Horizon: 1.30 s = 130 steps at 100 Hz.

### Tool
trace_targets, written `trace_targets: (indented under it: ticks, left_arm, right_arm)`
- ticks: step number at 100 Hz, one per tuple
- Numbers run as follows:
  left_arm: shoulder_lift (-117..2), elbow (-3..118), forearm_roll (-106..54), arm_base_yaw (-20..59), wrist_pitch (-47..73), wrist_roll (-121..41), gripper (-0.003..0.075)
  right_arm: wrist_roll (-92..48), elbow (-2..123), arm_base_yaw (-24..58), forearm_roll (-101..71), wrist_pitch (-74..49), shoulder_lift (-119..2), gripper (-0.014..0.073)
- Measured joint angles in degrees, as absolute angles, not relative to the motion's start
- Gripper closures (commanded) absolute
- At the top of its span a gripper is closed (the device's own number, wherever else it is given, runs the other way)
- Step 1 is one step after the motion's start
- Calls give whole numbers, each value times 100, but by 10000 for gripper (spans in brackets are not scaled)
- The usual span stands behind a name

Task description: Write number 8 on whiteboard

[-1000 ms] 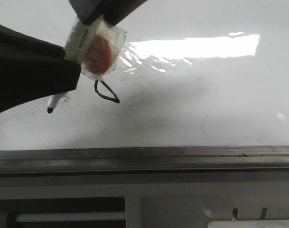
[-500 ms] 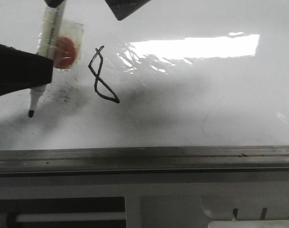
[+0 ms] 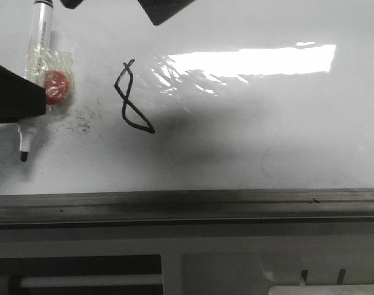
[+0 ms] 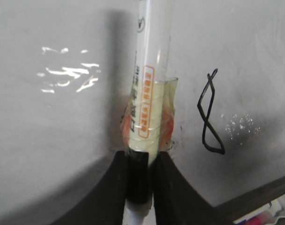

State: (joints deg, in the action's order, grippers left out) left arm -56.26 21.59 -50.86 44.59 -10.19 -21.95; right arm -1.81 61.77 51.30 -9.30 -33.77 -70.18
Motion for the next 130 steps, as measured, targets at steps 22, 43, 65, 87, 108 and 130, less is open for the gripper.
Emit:
trace_targets:
  ticks: [22,43,65,87,108,130]
  left_arm:
    - [-5626,2159,-5109,4454,-790,-2195,741]
    - [-5626,2159,-5122,4454,-821,-2195,602]
    - [-5626,2159,-5122,4454,-821,-2195,381]
    - [-5588,2159,-5122,4454,-821,-2195,384]
    - [-4981,2159,-4972,4454,-821,-2195,469]
    - [-3870,2106,-4671,4454,-821,-2195,741]
  right_arm:
    - [-194,6177,5130,-930,-3372,-7018,198]
    - [-194,6177,5130,-930,-3372,-7018,198]
    - [-182,6177,5130,-930,-3384,-7018,198]
    - [-173,6177,5130,-643,-3406,-6937,325]
    - [-160,6166,5130,-306,-3406,-6483,656]
    - [-160,5611,5130,47,-3197,-5474,655]
